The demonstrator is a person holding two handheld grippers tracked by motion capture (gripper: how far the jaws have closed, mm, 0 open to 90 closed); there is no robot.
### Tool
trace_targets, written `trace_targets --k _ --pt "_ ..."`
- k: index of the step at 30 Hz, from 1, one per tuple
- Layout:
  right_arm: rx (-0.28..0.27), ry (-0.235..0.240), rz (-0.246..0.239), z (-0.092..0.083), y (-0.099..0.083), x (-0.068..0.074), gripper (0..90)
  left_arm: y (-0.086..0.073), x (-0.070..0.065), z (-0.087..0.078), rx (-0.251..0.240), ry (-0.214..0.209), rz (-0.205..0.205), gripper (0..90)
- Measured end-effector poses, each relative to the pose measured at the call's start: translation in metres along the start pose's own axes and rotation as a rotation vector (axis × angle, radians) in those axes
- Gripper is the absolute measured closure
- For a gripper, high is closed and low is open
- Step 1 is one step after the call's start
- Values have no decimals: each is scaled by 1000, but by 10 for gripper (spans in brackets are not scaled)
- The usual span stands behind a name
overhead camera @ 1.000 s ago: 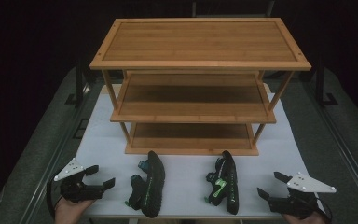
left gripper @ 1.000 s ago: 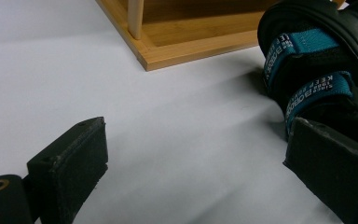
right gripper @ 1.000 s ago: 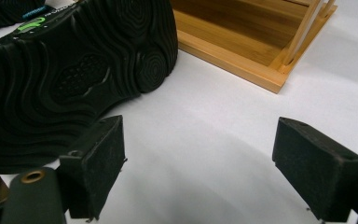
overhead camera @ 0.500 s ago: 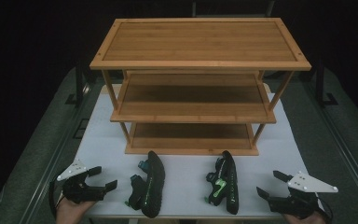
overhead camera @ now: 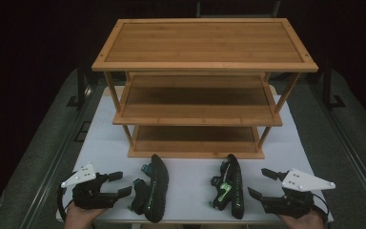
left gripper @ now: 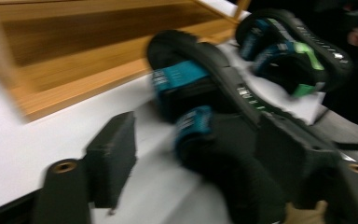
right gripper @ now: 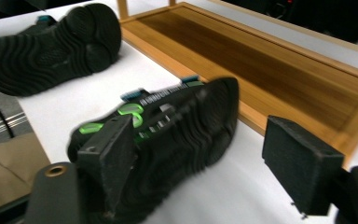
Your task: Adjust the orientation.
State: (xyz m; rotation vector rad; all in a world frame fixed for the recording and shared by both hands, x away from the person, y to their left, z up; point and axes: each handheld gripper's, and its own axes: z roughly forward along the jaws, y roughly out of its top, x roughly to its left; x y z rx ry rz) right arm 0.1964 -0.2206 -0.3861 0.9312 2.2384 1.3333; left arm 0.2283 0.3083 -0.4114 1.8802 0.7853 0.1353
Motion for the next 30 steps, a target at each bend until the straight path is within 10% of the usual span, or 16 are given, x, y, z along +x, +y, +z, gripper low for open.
trace_targets --k 7,15,25,30 --pt "26 51 -80 21 21 12 508 4 -9 21 72 11 56 436" --pt "105 36 -161 53 25 21 741 7 -15 29 37 77 40 561" --pt "88 -5 -210 47 20 21 772 10 -18 28 11 107 14 518" --pt "66 -8 -214 47 16 22 767 4 -21 25 78 114 35 436"
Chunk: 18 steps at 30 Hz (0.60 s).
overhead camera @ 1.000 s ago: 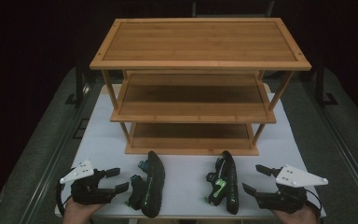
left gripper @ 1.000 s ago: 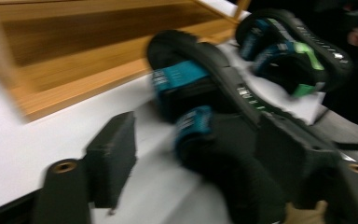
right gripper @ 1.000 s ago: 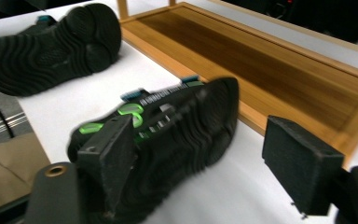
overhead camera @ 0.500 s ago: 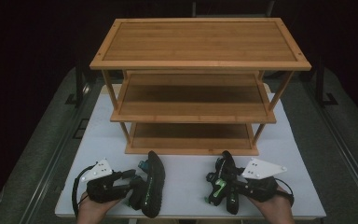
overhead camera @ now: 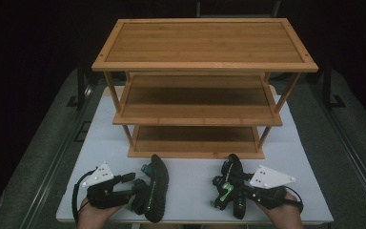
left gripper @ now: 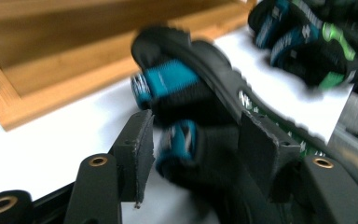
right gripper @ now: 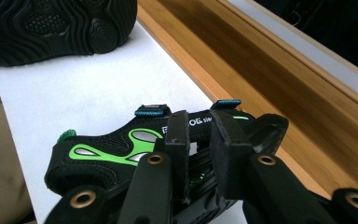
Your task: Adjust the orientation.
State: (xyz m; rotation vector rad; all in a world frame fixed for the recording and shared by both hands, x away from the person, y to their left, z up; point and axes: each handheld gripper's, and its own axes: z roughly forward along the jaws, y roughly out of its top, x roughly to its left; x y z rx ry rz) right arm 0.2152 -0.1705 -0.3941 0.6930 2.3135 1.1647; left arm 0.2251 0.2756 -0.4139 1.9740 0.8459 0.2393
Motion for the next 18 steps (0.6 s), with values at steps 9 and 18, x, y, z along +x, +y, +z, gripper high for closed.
trace_targets --k 9,18 --pt "-20 -29 -11 -4 -5 1 768 4 -14 10 -25 68 44 566" --pt "-36 -59 10 -16 -15 -5 756 10 -24 13 -60 80 59 676"
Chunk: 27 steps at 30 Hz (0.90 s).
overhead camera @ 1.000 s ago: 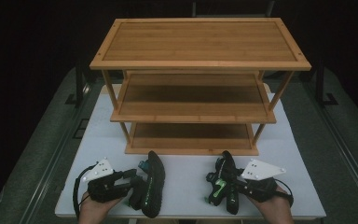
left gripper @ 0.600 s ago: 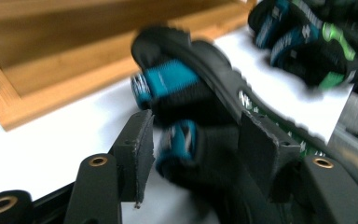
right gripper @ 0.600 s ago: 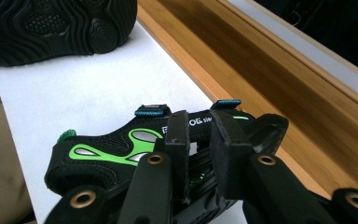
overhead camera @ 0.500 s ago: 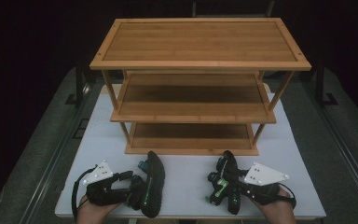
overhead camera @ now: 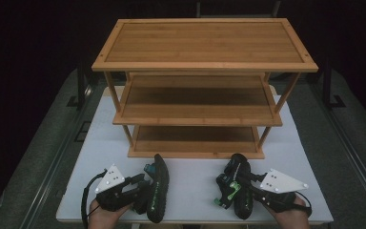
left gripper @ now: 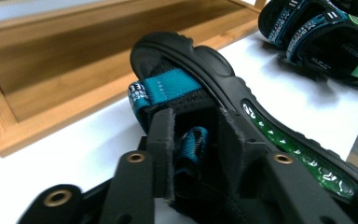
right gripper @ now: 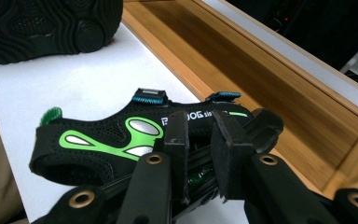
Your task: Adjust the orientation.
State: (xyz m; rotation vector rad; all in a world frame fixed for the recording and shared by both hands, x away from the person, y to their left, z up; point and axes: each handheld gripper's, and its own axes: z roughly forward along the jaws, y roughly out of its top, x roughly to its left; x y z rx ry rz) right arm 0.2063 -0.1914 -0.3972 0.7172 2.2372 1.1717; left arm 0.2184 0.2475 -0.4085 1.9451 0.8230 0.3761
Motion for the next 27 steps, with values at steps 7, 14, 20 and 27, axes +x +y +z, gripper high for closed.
trace_targets --k 7,14,20,27 --pt "11 -27 37 -11 -10 -8 741 12 -9 4 -28 -28 10 691" --pt "30 -45 92 -20 -23 -16 738 25 -21 13 -37 -63 31 685" --pt "47 -48 127 -24 -32 -22 744 34 -30 21 -22 -74 64 675" --pt "62 -54 157 -27 -42 -27 743 43 -40 35 3 -91 69 640"
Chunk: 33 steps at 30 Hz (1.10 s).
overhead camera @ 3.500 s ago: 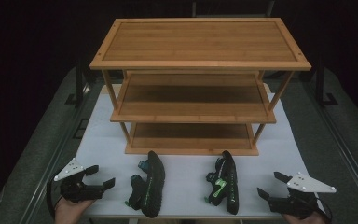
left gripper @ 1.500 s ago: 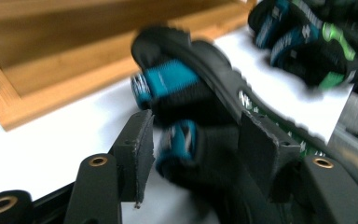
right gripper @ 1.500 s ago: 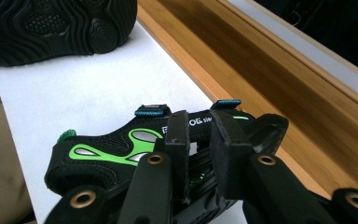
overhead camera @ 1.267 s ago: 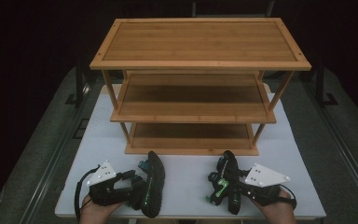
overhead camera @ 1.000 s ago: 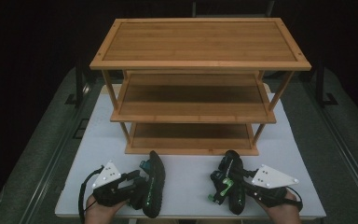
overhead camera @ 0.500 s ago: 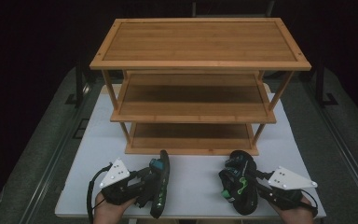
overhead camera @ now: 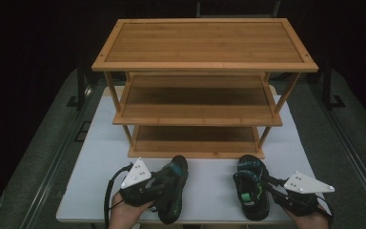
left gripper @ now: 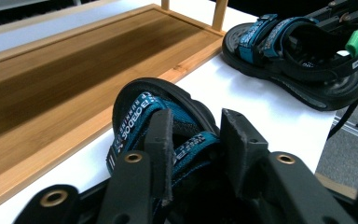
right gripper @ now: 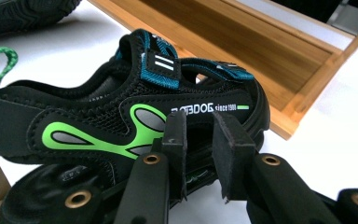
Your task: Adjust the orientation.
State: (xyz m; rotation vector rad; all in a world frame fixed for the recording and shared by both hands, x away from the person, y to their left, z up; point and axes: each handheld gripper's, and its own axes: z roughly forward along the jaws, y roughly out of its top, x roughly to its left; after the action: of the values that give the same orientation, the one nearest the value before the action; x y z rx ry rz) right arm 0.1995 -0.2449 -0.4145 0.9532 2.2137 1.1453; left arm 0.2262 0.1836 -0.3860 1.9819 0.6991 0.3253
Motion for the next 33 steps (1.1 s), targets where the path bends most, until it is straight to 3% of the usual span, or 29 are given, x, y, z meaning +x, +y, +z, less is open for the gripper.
trace_targets --k 6,13,21,28,33 --pt "12 -4 20 -1 -6 -4 731 7 -7 13 25 -6 0 615" --pt "25 -13 46 -2 -13 -10 693 16 -22 36 93 -7 31 595" --pt "55 -20 104 -5 -22 -17 639 19 -29 55 145 -38 50 581" --pt "66 -15 155 -10 -24 -22 521 21 -30 57 152 -58 53 564" --pt "39 -7 174 -18 -21 -21 488 24 -30 47 126 -72 50 538"
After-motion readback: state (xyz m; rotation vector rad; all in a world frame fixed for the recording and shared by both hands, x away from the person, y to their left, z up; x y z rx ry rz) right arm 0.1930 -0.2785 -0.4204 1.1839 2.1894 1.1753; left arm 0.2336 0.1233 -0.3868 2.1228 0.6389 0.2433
